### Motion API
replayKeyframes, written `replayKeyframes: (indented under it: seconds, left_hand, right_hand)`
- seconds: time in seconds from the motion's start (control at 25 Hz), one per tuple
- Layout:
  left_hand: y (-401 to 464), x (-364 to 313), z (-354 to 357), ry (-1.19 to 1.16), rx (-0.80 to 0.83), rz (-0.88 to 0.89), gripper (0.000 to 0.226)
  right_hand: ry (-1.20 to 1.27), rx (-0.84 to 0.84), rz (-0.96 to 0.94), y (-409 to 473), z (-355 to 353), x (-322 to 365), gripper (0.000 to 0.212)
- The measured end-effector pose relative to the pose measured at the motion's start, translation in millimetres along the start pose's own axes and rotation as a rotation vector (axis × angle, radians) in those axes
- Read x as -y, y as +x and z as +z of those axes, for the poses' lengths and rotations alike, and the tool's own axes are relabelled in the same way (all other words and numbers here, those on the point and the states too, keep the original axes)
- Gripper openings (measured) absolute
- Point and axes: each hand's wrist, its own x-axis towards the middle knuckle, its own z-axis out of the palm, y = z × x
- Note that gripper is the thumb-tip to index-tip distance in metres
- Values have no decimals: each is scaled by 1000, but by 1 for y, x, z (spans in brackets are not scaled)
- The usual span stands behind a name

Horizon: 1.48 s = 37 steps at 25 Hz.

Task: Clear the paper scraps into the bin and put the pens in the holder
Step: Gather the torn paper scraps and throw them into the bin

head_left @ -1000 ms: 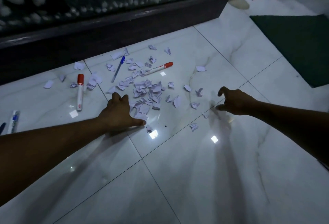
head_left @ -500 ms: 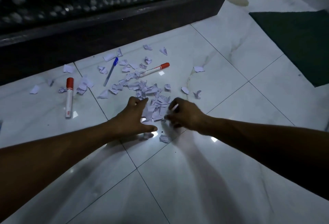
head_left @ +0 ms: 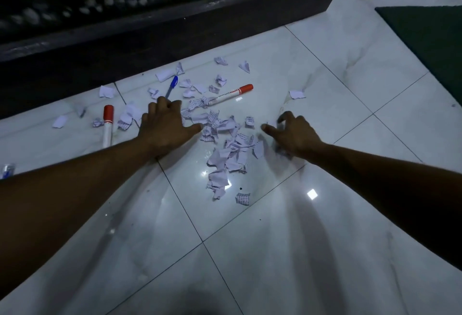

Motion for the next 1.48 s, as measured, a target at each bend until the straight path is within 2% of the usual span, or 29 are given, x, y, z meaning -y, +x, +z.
replayKeyframes:
  seconds: [0.16,0.28,0.4,0.48,0.68,0.76,0.84,0.96,1.12,1.24,1.32,1.48]
  left_hand:
    - [-6,-19,4,-31,158,208,85]
    - [-24,-20,9,-26,284,349,86]
    - [-45,-11,7,-25,349,397,94]
    - [-60,-6,1,37,347,409,109]
    - [-97,-7,5,280,318,400,144]
    - [-102,-12,14,313,281,379,149]
    - [-103,-17,22,295,242,345,150]
    - [-100,-27,32,149,225,312,135]
    - [-90,-35,33,-101,196,324,77]
    - [-84,-31,31,-233,170,296,54]
    - [-82,-28,29,-283,160,274,44]
    - [-81,-18,9,-326,123,227,33]
  right_hand:
    - [-23,90,-277,-11,26,56,73]
    - [-117,206,-452,-33,41,70,70]
    - [-166,280,-521,-50,35,68,70]
    - [-244,290,-542,-62,20,64,79]
    - [-584,319,-489,-98,8,40,124]
    - [-594,308,-484,-101,17,36,133]
    - [-538,289,-478,-99,29,42,132]
    - [-379,247,-500,-97,50,51,108]
    - [-189,192,-461,-95,61,61,62]
    - [-44,188,-428,-96,61,67,38]
    - [44,195,-426,-97,57,71,31]
    - [108,187,-457,-98,43,95,36]
